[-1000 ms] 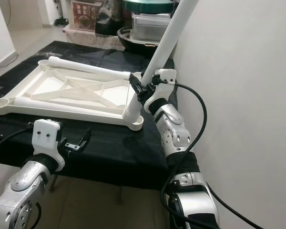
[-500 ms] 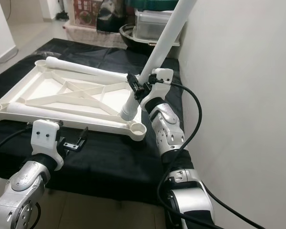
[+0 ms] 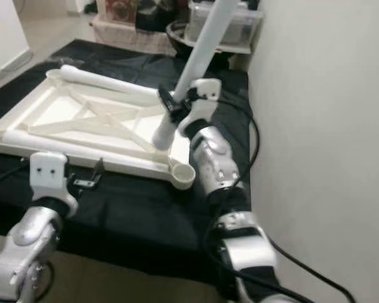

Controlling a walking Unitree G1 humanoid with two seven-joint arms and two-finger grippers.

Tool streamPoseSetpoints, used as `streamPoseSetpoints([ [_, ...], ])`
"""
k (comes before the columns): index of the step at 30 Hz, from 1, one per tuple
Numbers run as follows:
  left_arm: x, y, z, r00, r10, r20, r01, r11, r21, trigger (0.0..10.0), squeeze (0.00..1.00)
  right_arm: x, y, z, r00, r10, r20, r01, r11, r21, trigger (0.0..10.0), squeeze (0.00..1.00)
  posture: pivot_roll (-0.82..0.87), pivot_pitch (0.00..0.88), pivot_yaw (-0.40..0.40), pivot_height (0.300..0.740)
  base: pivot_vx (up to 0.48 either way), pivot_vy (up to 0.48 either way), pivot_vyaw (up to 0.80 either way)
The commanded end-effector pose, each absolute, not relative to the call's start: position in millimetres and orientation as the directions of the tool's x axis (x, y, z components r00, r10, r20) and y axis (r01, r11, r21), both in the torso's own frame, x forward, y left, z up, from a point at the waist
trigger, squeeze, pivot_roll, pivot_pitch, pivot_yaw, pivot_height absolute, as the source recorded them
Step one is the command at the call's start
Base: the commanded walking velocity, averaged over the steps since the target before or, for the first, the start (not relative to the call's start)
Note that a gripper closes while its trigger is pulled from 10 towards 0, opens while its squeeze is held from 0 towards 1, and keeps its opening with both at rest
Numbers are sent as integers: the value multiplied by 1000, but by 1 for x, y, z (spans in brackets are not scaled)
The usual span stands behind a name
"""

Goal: Building children table

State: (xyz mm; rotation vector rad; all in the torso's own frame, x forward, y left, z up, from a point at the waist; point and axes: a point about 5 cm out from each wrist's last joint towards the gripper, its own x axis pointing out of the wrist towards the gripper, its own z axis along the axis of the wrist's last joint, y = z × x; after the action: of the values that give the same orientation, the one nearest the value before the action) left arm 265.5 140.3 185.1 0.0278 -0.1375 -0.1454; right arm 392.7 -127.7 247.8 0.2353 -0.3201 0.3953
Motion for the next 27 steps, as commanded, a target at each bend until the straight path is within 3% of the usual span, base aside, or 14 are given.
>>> streamPoseSetpoints([
  [1,265,146,182,985,-121,121,116,992,50,10000,0,391,-112,257,842,373,389,-457,878,146,10000,0,210,28,-96,740,0,0,0],
  [12,266,146,185,982,-110,153,98,991,87,10000,0,390,-109,255,836,382,394,-466,874,140,10000,0,208,19,-94,740,0,0,0],
  [16,268,147,182,987,-85,136,84,996,16,10000,0,389,-108,255,834,385,395,-468,873,139,10000,0,206,26,-96,740,0,0,0],
  [27,267,148,180,985,-108,137,99,992,72,10000,0,389,-107,254,835,384,394,-467,873,139,10000,0,209,35,-94,740,67,0,0],
])
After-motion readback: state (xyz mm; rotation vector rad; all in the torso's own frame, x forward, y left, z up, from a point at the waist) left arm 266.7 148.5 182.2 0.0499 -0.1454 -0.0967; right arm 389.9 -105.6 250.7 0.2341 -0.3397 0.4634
